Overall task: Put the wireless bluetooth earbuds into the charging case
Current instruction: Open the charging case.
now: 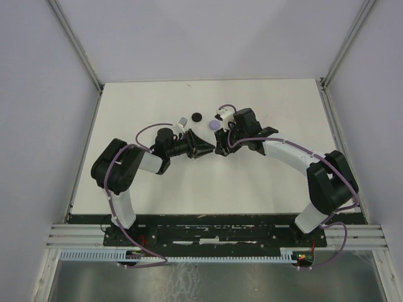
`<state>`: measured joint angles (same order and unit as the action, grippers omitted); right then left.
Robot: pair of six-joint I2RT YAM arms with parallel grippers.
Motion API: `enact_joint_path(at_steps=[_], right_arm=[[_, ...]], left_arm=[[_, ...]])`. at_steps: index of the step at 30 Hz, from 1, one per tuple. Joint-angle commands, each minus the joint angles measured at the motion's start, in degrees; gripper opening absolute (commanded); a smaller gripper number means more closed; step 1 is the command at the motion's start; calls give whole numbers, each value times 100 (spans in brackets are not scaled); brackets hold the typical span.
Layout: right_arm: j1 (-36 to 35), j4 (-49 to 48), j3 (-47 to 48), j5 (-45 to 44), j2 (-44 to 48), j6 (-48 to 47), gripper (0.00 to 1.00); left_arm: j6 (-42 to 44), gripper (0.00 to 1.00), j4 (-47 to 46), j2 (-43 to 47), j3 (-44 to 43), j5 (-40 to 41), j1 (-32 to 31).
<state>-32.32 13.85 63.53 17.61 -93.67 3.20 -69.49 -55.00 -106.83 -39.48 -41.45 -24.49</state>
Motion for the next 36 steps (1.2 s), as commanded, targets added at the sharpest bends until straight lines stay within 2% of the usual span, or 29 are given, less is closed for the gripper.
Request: enact_joint_path(at_steps=[1,22,31,36], right_arm=[[-56,-59,269,111,129,-47,38],[-144,6,392,68,-33,-58,38],[-148,-11,416,42,-65,-57,38],[-151,-29,425,41,-87,-48,38]], left_arm=[[309,41,-85,-109,-252,94,-55],[348,41,-57,-176,-389,118,-196],[260,29,-256,-185,-352,61,-222],[214,29,-324,-198,-358,26,-239]])
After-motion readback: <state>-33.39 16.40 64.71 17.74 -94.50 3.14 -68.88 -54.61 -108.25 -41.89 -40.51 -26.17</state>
